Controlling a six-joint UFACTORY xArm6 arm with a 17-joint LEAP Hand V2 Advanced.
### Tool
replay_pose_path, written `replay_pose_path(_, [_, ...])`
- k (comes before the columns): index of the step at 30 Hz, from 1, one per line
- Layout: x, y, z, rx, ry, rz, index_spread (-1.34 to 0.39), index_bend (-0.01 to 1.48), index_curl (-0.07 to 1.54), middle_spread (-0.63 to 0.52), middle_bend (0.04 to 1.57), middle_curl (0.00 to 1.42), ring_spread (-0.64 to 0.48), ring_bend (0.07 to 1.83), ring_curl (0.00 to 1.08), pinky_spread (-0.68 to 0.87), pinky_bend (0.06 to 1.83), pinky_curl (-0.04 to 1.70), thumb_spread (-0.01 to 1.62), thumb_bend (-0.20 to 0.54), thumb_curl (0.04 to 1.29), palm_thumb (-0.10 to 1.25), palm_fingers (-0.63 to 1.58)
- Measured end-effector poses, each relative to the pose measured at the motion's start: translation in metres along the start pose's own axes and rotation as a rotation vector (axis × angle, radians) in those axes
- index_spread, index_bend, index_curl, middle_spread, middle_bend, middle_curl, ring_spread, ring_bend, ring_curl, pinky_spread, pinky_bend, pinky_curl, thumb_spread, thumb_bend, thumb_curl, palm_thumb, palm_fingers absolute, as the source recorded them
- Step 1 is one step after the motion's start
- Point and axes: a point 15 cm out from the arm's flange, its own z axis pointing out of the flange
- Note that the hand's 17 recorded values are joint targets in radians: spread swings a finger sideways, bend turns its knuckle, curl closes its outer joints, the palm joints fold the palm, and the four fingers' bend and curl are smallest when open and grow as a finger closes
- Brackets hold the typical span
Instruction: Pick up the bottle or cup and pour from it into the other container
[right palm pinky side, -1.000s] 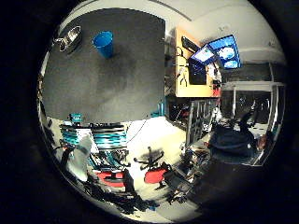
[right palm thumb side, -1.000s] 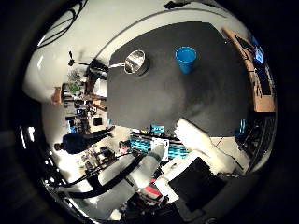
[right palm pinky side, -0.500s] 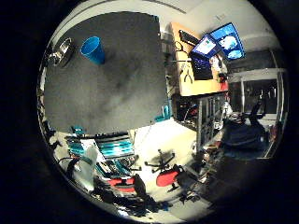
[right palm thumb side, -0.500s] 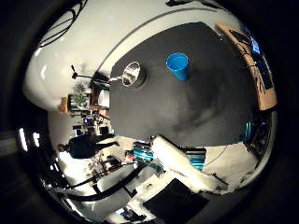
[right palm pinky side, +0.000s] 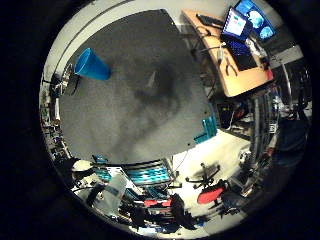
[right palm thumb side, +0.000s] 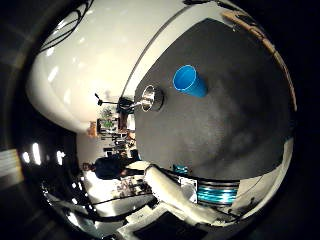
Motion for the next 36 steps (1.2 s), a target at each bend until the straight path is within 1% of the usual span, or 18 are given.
replay_pose_path(8, [0.027, -0.012, 0.05, 0.058, -0.218, 0.046, -0.2, 0.14, 0.23, 0.12, 0.19, 0.31, 0.17, 0.27, 0.27, 0.37, 0.45, 0.33, 0.98, -0.028, 0.28, 0.37, -0.03])
replay_pose_path(15, [0.043, -0.029, 0.075, 0.183, -0.41, 0.084, -0.19, 0.14, 0.23, 0.13, 0.19, 0.31, 0.17, 0.28, 0.27, 0.37, 0.44, 0.32, 0.98, -0.026, 0.29, 0.39, -0.02])
replay_pose_path(25, [0.063, -0.032, 0.104, 0.174, -0.469, 0.097, -0.18, 0.14, 0.23, 0.14, 0.19, 0.32, 0.17, 0.22, 0.26, 0.34, 0.4, 0.32, 0.96, -0.03, 0.29, 0.41, -0.04])
replay_pose_path(29, [0.061, -0.037, 0.113, 0.186, -0.502, 0.106, -0.18, 0.14, 0.22, 0.14, 0.19, 0.32, 0.17, 0.22, 0.26, 0.34, 0.4, 0.32, 0.94, -0.028, 0.29, 0.41, -0.03])
replay_pose_path(36, [0.048, -0.045, 0.132, 0.161, -0.519, 0.081, -0.16, 0.14, 0.23, 0.15, 0.19, 0.31, 0.16, 0.25, 0.27, 0.34, 0.39, 0.32, 0.94, -0.03, 0.3, 0.42, -0.02])
